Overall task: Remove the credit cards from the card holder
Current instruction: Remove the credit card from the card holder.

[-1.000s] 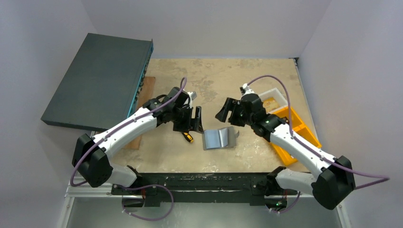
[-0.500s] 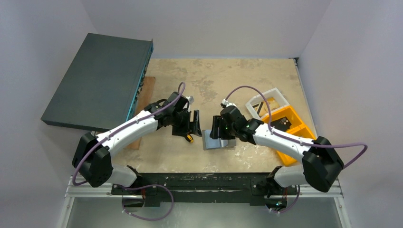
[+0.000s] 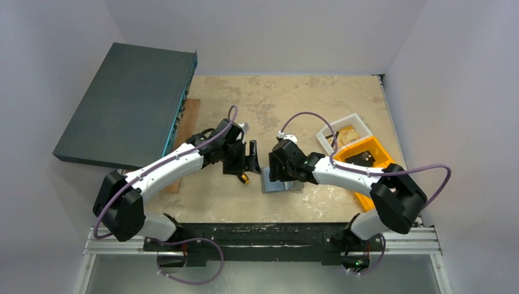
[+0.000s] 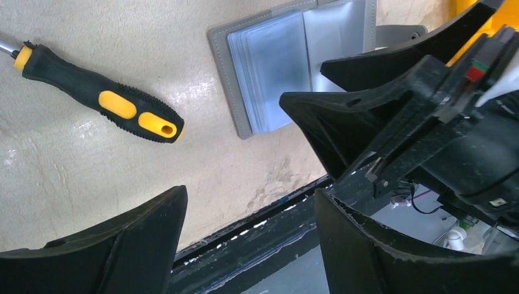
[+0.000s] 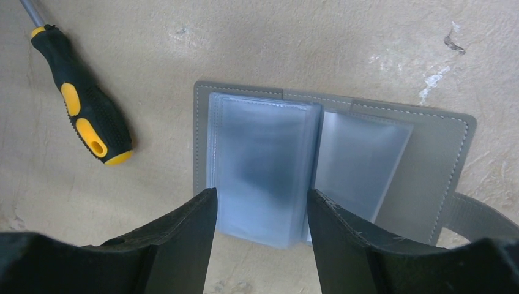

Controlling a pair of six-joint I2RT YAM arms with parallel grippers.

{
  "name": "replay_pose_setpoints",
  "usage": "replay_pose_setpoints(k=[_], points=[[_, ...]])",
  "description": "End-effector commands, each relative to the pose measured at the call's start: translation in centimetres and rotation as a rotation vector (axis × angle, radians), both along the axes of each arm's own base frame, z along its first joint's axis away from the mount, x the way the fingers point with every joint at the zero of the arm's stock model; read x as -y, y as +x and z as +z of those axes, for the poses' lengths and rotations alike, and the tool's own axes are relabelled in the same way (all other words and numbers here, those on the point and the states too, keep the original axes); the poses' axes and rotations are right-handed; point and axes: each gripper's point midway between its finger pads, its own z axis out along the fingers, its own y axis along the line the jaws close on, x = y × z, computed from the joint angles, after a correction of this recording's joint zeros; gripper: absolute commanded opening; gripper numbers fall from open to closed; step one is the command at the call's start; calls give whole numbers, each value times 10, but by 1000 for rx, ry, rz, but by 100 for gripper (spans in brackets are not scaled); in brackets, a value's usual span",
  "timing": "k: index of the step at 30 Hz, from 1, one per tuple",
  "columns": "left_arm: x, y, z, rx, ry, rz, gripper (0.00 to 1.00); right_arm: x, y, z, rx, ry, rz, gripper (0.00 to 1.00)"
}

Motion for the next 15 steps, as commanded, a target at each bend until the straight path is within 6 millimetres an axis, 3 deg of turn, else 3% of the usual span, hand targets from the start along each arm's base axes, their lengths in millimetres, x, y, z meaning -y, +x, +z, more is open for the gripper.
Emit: replay_pose_setpoints(k=[1, 8, 15], points=[[3, 7, 4, 23, -27, 19, 76, -12, 14, 8, 58, -14, 7, 55], [3, 6, 2, 22, -27, 13, 76, -8, 9, -14, 16, -63, -2, 55], [6, 5, -1, 12, -40, 2, 76, -3, -1, -29, -37, -76, -17, 28]])
